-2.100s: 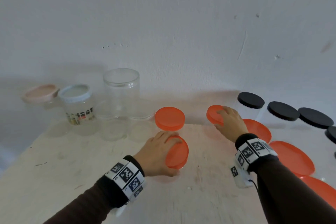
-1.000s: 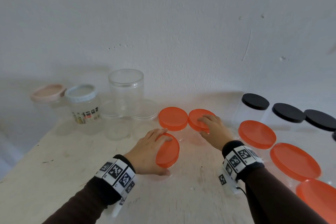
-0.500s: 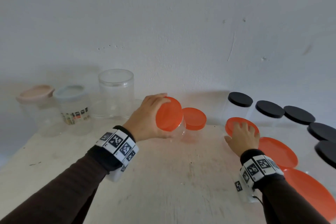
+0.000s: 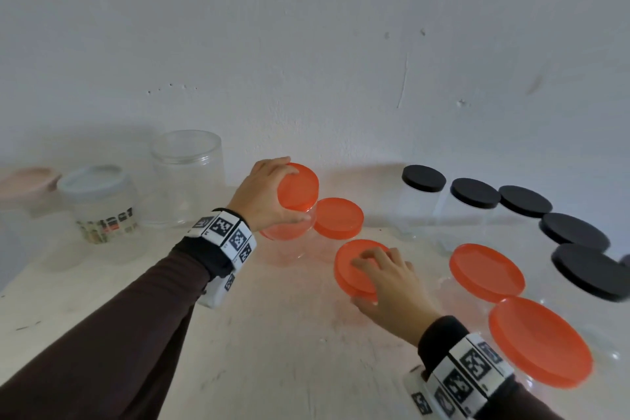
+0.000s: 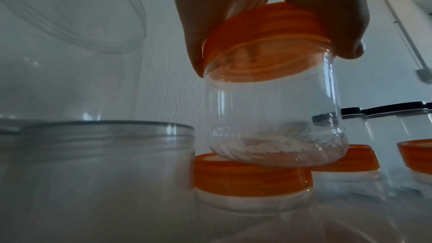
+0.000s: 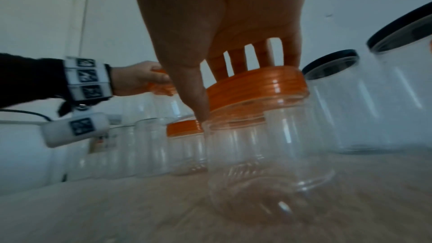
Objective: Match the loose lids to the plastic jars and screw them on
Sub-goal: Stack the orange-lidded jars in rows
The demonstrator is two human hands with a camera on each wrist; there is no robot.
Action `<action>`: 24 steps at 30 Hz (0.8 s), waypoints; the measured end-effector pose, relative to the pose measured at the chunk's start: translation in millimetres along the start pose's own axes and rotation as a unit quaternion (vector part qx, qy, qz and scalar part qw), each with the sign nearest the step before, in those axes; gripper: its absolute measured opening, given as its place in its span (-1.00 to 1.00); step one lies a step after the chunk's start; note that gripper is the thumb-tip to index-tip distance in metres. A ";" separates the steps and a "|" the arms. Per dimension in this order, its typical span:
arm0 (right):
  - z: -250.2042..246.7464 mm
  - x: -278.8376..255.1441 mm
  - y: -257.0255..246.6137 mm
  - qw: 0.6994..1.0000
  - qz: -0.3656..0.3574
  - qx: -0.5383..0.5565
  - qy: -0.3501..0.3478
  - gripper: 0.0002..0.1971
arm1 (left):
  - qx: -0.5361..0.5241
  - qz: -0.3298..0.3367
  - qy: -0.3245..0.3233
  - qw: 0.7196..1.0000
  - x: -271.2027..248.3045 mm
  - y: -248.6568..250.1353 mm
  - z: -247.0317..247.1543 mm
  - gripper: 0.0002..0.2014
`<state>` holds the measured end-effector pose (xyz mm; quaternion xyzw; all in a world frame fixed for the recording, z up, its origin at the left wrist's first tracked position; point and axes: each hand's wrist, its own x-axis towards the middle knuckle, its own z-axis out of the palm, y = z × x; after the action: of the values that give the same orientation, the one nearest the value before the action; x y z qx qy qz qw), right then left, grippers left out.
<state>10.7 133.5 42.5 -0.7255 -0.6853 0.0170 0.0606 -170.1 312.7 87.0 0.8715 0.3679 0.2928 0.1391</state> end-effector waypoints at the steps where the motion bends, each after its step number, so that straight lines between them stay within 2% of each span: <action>1: -0.3 -2.6 -3.6 1.000 -0.011 0.011 -0.005 -0.42 | 0.002 0.000 -0.003 1.000 1.6 -0.2 0.1 -0.19; 9: 4.4 -0.2 -3.1 0.985 0.036 0.161 -0.042 -0.26 | 0.013 0.027 0.010 0.999 9.0 -9.6 1.3 -0.39; 14: 2.2 5.7 -4.2 0.975 0.009 0.214 0.055 -0.31 | 0.019 0.041 0.036 0.998 8.8 -14.0 4.0 -0.45; 18: -22.0 17.4 -1.4 0.950 -0.020 0.245 0.191 -0.30 | -0.004 0.034 0.054 0.998 7.3 -15.7 9.3 -0.46; 20: -35.1 30.7 2.7 0.939 -0.015 0.247 0.237 -0.36 | -0.015 0.028 0.061 0.998 7.7 -16.7 11.9 -0.47; 22: -43.9 48.4 7.3 0.934 0.000 0.247 0.257 -0.39 | -0.035 0.020 0.070 0.997 8.2 -17.6 14.0 -0.48; 24: -46.3 66.2 9.6 0.935 0.022 0.252 0.248 -0.39 | -0.055 0.015 0.077 0.995 8.2 -18.6 14.9 -0.48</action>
<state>29.2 196.0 91.2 -0.6821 -0.6058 0.0102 0.4095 -166.8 331.0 70.1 0.8429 0.3483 0.3803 0.1537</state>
